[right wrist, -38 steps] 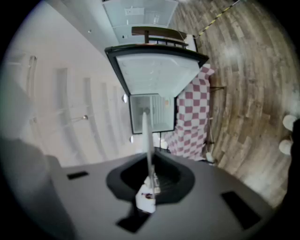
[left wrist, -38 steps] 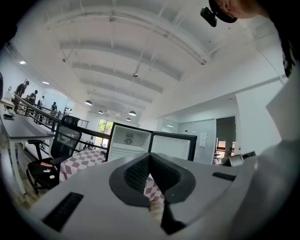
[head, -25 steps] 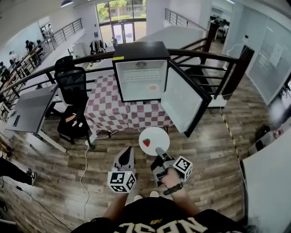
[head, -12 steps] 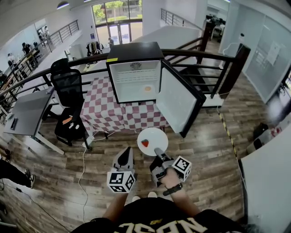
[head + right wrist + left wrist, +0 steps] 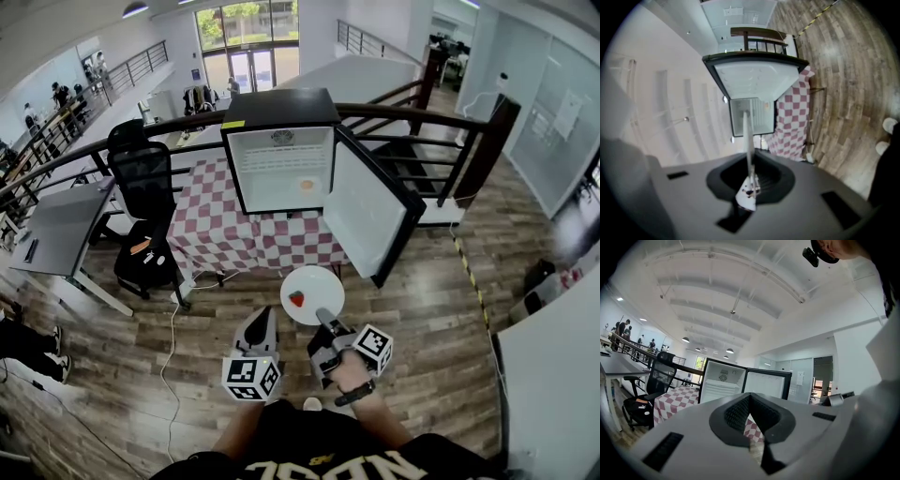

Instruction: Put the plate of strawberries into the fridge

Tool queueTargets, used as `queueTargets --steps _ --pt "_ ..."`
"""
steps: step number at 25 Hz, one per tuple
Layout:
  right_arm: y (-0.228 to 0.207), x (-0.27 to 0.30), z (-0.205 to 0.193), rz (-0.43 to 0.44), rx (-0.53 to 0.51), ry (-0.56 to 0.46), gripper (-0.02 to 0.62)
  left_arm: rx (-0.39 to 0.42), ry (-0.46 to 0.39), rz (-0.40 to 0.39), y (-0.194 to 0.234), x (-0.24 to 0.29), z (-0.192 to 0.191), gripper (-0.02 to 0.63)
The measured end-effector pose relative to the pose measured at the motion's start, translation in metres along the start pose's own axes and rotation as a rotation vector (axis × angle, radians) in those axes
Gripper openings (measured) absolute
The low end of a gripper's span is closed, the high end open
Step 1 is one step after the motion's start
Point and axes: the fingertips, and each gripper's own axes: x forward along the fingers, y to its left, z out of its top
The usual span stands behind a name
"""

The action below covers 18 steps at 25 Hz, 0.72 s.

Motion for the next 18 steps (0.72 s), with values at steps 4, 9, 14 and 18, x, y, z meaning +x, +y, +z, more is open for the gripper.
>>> queueTargets --steps 4,9,14,18 --pt "-0.004 0.012 -0.007 -0.01 0.012 0.012 0.038 -0.002 0.015 0.015 0.012 -0.002 -0.004 0.017" --pt "-0.007 0.033 -0.016 -0.024 -0.031 0.009 0.038 -0.012 0.022 0.026 0.042 0.003 -0.006 0.017" --pt "0.0 0.066 -0.023 -0.019 -0.013 -0.006 0.038 -0.014 0.019 0.002 0.073 0.026 0.006 0.017" --pt "0.014 0.097 -0.027 0.008 -0.013 -0.035 0.038 0.007 0.003 -0.033 0.094 0.041 0.023 0.017"
